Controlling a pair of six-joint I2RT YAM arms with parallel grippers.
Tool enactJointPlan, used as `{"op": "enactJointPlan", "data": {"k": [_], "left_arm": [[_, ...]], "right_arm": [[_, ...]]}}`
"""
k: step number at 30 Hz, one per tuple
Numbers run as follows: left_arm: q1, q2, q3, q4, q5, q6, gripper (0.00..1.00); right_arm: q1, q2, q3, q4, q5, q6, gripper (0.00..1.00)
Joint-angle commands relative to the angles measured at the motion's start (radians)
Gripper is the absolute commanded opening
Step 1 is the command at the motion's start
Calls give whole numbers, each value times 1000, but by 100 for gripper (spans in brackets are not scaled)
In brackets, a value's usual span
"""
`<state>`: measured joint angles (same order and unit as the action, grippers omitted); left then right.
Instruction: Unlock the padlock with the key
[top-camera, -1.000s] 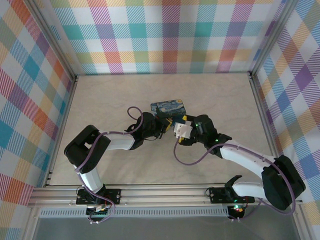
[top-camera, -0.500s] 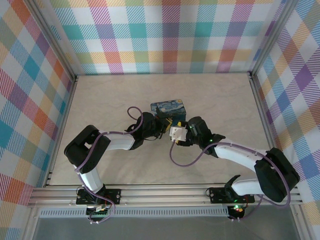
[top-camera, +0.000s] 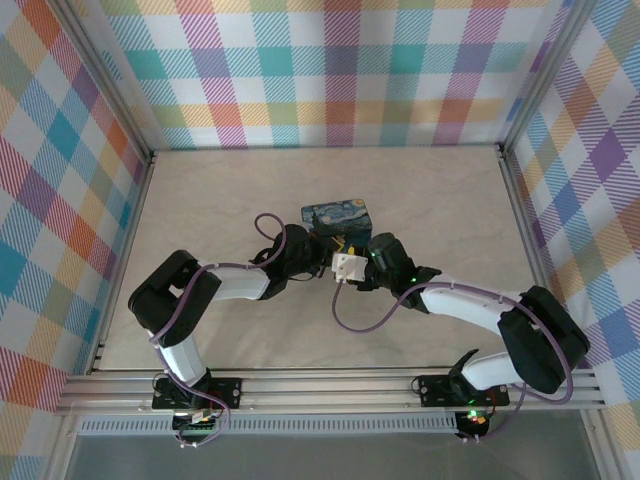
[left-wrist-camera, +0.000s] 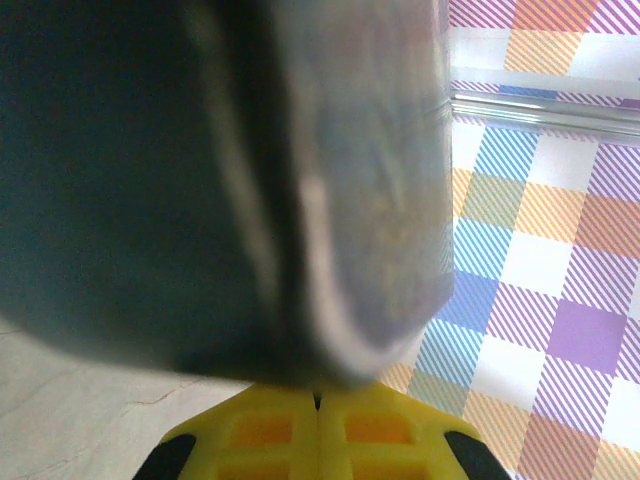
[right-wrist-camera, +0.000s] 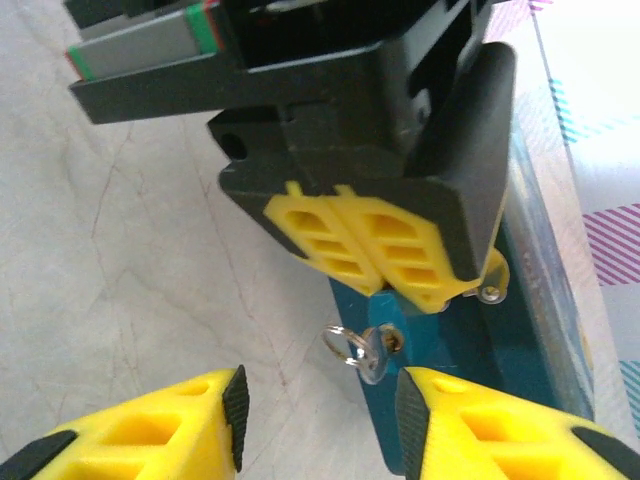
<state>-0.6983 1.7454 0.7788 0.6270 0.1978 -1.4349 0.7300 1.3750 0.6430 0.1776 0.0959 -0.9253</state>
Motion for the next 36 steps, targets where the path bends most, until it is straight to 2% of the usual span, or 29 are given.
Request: {"op": "enactJointPlan", "data": {"k": [1,14,23,32,36], "left_arm": [[-6,-24,22,20,0,-13,2],[-6,-23,21,27,2,-16,2],[-6,-18,22,26,5,-19,2],[-6,-20,19,26,2,-22,2],[-5,-21,19,25,2,-22,2]], "right_arm": [[9,14,33,41,9,-1,43],[17,39,41,69,41,-3,34],[22,59,42,94,60,2,21],[24,73,51,103,94,22,1],[26,69,51,102,112,35,0]]}}
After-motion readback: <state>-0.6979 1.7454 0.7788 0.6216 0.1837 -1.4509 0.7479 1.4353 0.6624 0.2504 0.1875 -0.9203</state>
